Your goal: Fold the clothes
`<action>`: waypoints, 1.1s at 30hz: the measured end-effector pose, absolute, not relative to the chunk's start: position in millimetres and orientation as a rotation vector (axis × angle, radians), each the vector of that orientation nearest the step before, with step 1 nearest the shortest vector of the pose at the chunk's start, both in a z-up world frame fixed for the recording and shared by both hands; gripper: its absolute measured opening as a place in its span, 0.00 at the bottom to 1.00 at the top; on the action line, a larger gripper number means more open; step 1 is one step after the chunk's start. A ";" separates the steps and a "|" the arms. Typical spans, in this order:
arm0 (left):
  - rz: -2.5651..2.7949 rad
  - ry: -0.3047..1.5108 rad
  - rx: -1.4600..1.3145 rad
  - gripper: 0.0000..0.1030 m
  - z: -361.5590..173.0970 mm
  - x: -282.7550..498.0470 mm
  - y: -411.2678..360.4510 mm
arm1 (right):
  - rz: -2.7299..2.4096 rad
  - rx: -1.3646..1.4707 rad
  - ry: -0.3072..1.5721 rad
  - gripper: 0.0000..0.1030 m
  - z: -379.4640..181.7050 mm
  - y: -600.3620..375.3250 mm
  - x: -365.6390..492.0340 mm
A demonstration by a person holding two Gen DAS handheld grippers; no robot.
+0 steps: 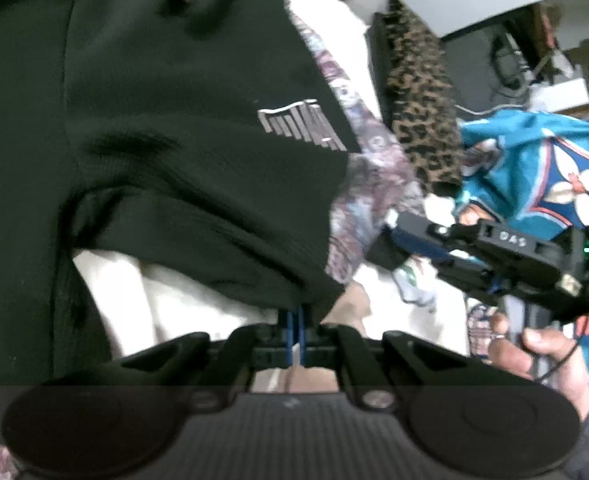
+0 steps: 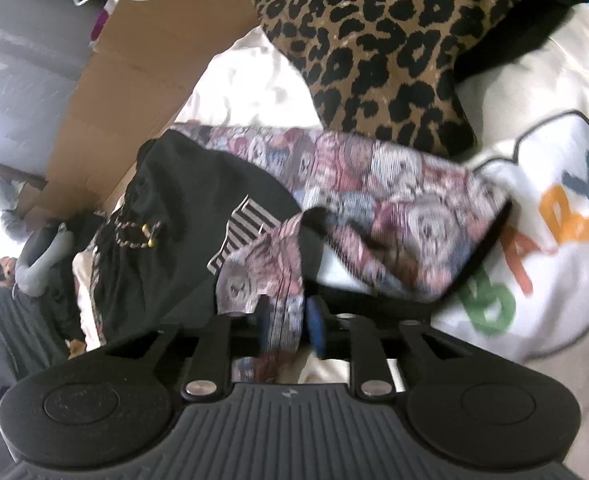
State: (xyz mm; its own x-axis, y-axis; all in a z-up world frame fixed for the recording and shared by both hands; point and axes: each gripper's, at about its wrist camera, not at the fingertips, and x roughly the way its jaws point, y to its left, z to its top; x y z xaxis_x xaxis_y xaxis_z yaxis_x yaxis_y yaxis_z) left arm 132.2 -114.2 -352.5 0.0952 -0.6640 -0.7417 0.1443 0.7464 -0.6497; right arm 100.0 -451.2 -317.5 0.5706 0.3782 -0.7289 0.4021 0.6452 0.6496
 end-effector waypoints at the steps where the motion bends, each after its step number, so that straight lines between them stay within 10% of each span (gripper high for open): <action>1: -0.643 1.346 -0.472 0.03 -348.0 129.1 -111.9 | -0.007 0.908 1.003 0.30 -315.8 -448.0 95.3; 19: -0.625 1.347 -0.449 0.04 -338.8 99.3 -51.9 | 0.008 0.922 1.077 0.42 -322.5 -420.0 46.5; 28: -0.691 1.317 -0.331 0.50 -358.0 99.9 -72.7 | -0.044 0.936 1.117 0.43 -340.1 -430.7 37.7; 33: -0.758 1.298 -0.294 0.54 -358.1 95.3 -90.4 | -0.055 0.946 1.122 0.43 -345.1 -438.5 36.9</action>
State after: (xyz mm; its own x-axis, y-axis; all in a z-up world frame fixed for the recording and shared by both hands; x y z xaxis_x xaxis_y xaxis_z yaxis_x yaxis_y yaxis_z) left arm 95.3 -90.4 -358.1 0.0745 -0.6509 -0.7555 0.3385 0.7292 -0.5948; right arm 36.9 -438.5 -345.1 0.4744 0.4045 -0.7818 0.4791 0.6264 0.6149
